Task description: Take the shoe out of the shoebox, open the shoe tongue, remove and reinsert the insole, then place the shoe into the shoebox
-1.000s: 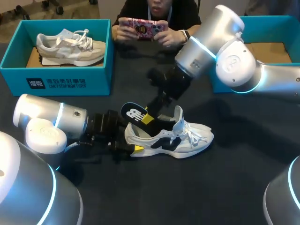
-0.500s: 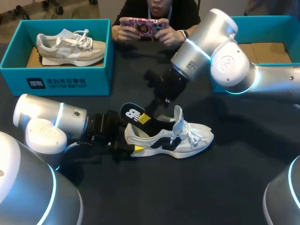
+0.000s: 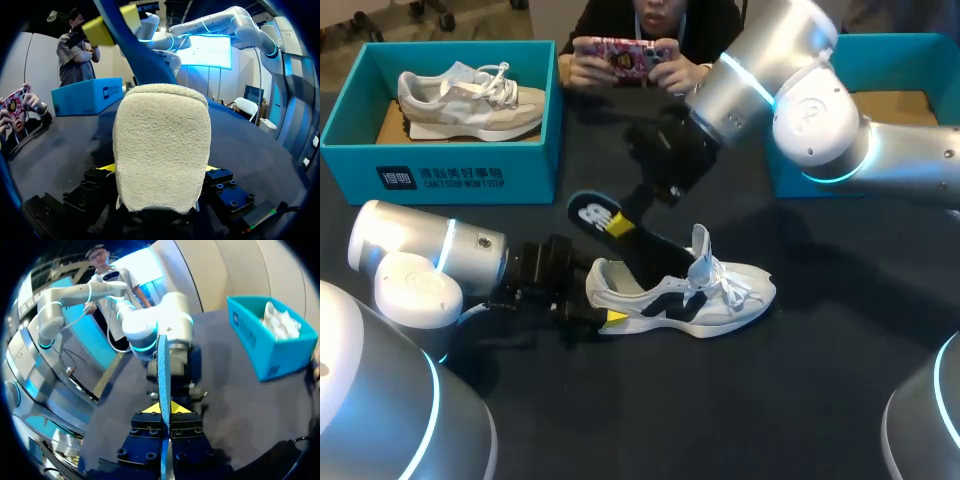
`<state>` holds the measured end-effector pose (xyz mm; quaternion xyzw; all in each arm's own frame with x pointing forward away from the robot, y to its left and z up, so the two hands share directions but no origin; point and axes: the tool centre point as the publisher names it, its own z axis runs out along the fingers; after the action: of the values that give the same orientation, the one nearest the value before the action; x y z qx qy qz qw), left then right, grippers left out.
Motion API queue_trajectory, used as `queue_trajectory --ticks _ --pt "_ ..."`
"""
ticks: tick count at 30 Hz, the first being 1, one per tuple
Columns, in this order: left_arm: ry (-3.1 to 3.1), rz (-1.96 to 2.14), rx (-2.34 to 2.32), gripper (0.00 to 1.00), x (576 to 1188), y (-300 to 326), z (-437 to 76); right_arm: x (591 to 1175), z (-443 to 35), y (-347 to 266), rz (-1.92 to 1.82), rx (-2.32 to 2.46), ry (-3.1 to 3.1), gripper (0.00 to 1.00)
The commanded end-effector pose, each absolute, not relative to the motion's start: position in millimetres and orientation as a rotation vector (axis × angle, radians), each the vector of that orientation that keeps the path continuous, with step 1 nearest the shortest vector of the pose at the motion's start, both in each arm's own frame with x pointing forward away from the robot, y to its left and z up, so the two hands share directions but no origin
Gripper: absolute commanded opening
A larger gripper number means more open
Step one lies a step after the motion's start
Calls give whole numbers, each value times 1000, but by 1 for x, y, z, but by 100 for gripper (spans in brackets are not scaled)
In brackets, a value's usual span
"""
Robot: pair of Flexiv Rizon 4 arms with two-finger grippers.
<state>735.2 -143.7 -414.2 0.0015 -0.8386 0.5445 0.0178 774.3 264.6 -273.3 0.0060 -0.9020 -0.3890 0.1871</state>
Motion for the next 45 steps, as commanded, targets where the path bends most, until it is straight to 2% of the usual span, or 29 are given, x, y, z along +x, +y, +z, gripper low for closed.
queue_trajectory --ticks 1,17,37,45 --pt "-2608 1688 6 0 735 -145 -417 771 -247 264 -1140 -1 -2624 0" --pt "-2608 1688 6 0 735 -145 -417 811 -178 298 -1245 -115 -2684 0" --pt "-2608 1688 6 0 735 -145 -417 811 -178 298 -1245 -115 -2684 0" --pt "-2608 1688 6 0 735 -145 -417 816 -117 290 -1569 -159 -2523 0"
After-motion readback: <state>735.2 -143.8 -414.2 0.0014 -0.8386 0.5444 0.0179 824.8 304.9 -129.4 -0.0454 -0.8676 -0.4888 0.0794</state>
